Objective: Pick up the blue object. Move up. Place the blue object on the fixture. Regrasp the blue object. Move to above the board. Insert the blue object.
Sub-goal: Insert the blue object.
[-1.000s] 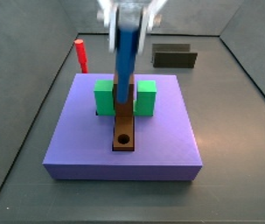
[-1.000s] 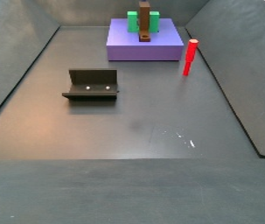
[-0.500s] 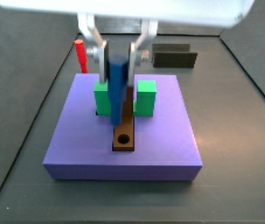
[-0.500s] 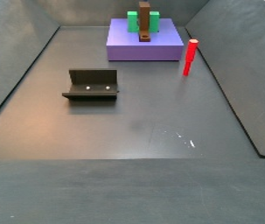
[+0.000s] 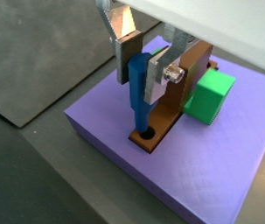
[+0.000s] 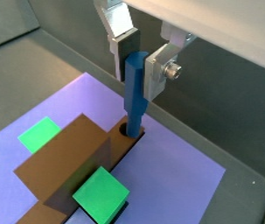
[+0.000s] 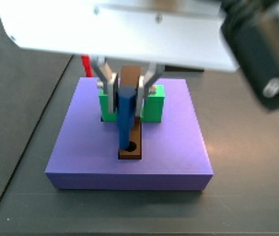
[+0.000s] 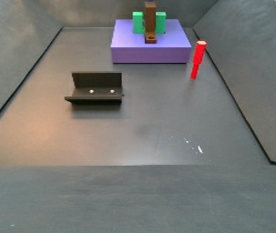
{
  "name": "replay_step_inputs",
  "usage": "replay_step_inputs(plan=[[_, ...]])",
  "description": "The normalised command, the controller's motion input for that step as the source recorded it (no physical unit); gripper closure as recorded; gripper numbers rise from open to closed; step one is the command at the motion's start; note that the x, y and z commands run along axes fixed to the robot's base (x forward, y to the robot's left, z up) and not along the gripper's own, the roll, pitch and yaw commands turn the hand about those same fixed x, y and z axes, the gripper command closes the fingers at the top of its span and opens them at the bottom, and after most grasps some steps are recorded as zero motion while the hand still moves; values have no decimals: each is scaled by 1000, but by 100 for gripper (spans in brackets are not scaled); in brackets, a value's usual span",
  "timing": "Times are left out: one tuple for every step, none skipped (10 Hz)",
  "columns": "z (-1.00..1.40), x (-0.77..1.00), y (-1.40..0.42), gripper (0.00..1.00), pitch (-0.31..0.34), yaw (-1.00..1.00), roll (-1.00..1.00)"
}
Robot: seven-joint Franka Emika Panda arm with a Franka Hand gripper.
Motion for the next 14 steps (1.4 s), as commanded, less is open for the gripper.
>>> replay_step_inputs(plan=[[-317,0,0,100,-24,-129,-36],[-231,109,0,100,-27,-103,-103],[-186,157,-11,100,-21,-106,-117],[-143,206,0,100,0,-100,-79],[-117,146,0,100,0,-91,-47],[-143,49,0,100,0,-69,-41],[-157,0,0,100,0,-54,-26],[-169,0,6,100,0,-31,-11],[-260,0,0,100,0,-9,-26],[-391,0,0,100,-17,0,-36],[-429,0,0,100,-16,0,-41],[-409,66,0,100,-3,0,-49],[-354,111,0,100,0,0,-49],[-374,109,0,100,0,0,-37]])
